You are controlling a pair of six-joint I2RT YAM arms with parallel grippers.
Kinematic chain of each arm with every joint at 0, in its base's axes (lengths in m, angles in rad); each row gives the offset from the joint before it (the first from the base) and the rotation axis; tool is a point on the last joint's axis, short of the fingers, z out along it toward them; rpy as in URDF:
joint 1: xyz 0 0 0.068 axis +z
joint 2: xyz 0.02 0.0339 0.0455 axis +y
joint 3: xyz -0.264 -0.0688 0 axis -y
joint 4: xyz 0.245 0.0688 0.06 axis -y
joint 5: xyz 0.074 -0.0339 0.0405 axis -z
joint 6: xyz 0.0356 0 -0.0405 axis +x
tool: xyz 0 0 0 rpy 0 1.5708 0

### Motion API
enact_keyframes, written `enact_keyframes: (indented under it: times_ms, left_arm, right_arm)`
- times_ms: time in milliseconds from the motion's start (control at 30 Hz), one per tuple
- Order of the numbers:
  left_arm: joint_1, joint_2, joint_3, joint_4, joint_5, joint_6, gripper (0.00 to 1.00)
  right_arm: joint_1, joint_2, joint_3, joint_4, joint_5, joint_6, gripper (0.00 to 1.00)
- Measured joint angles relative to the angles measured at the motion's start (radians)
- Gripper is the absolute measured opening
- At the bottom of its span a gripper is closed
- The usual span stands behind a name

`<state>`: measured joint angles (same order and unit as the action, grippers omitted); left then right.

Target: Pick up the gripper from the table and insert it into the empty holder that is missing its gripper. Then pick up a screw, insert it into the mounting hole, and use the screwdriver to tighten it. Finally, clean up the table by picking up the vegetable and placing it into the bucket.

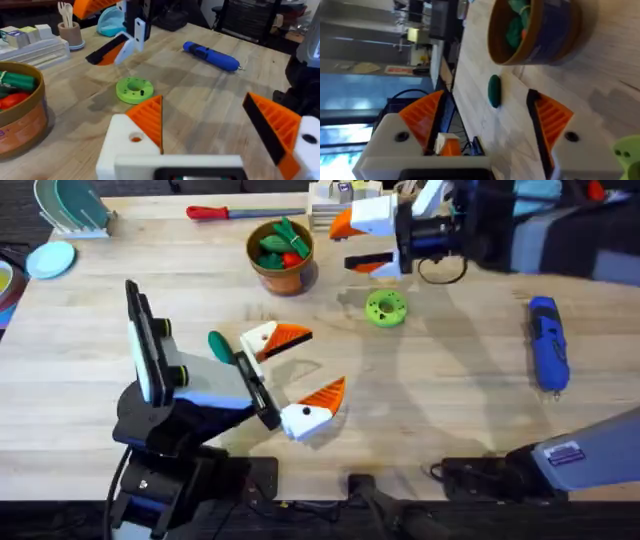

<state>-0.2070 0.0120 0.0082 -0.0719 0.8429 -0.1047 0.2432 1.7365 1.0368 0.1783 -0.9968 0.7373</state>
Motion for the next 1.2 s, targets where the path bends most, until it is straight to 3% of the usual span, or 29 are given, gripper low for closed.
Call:
enact_keyframes:
  times_ms: [167,267,433,533,667,933,1067,1200]
  left_arm:
    - [0.000,0.000,0.000,0.000,0.000,0.000,0.992]
    - [0.000,0.000,0.000,0.000,0.000,0.000,0.992]
    - [0.000,0.000,0.000,0.000,0.000,0.000,0.992]
    - [0.000,0.000,0.000,0.000,0.000,0.000,0.992]
    - [0.000,0.000,0.000,0.000,0.000,0.000,0.992]
    - [0.000,0.000,0.000,0.000,0.000,0.000,0.992]
    - [0.000,0.000,0.000,0.000,0.000,0.000,0.992]
    - [0.000,0.000,0.000,0.000,0.000,0.000,0.992]
  right_arm:
    - [0.003,-0.066,0.146,-0.452,0.199,-0.229,0.937]
    - [0.025,-0.126,0.234,-0.686,0.401,-0.368,0.937]
    - [0.147,-0.222,0.295,-0.876,0.782,-0.517,0.940]
    - [0.230,-0.221,0.298,-0.951,0.925,-0.559,0.939]
    - [0.285,-0.189,0.297,-0.967,1.016,-0.586,0.940]
    - [0.295,-0.183,0.272,-0.965,1.078,-0.600,0.935]
    - [0.295,-0.183,0.207,-0.964,1.086,-0.604,0.772]
    - [0.295,-0.183,0.155,-0.931,1.087,-0.604,0.753]
